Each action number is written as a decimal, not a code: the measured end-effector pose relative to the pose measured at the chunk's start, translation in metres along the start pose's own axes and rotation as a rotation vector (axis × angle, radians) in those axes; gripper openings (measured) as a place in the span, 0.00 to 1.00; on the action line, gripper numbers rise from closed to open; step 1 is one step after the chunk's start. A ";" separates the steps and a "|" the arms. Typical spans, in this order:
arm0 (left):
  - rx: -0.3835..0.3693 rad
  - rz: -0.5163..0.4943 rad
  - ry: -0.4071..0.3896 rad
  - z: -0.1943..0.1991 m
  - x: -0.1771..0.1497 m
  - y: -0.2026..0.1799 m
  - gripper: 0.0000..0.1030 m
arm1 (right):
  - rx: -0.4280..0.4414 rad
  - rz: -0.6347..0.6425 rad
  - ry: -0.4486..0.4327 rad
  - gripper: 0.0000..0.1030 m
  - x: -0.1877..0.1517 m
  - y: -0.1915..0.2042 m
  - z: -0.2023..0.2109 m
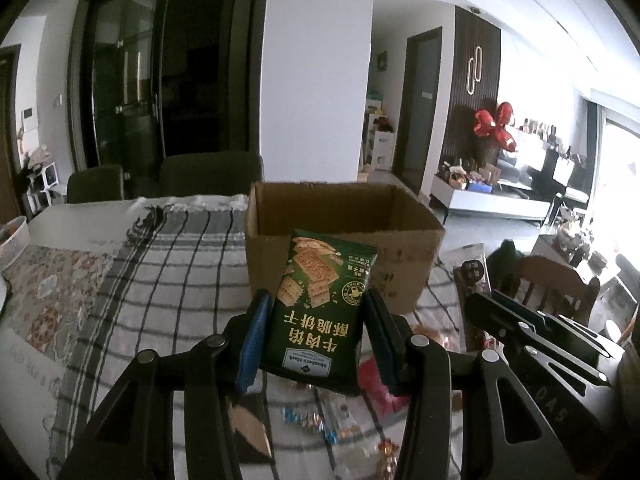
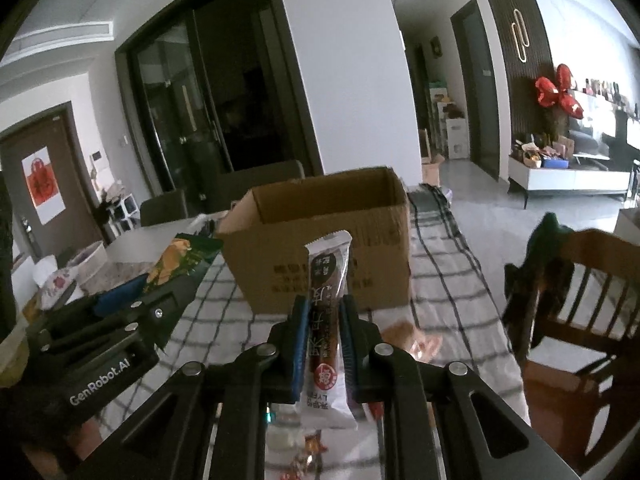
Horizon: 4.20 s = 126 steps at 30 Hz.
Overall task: Organize snacks
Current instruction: 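Carry both held snacks into the cardboard box and open both tools, then withdraw both tools from the box back over the snacks, then grasp the dark biscuit packet with the left tool while the right tool grasps a gold candy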
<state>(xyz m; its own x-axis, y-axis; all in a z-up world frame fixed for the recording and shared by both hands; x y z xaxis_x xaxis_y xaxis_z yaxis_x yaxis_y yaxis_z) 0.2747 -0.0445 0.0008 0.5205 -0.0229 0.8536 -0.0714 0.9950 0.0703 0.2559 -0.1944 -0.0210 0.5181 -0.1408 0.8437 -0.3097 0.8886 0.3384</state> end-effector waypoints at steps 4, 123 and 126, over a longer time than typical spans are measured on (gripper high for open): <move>0.004 0.008 -0.017 -0.011 0.017 0.001 0.45 | 0.009 -0.004 -0.028 0.15 0.022 -0.004 -0.012; 0.133 -0.123 0.232 -0.065 -0.138 0.037 0.57 | -0.111 -0.118 0.283 0.28 -0.145 0.015 -0.044; 0.129 -0.113 0.253 -0.071 -0.137 0.036 0.53 | -0.112 -0.121 0.286 0.28 -0.145 0.014 -0.046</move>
<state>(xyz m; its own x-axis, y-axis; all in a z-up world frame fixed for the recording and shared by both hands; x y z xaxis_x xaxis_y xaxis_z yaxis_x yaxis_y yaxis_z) 0.2607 0.0015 -0.1504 0.7252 -0.0914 0.6824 -0.1001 0.9666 0.2359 0.2133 -0.1417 -0.1579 0.7532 -0.1339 0.6440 -0.1511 0.9176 0.3676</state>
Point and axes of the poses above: each gripper's, at about its wrist camera, not at the fingertips, and z roughly against the way its jaws point, y to its left, x to its top, the point moved 2 cm from there along -z, roughly the way its jaws point, and after that the axes turned 15 degrees about x, right-handed, at the moved point
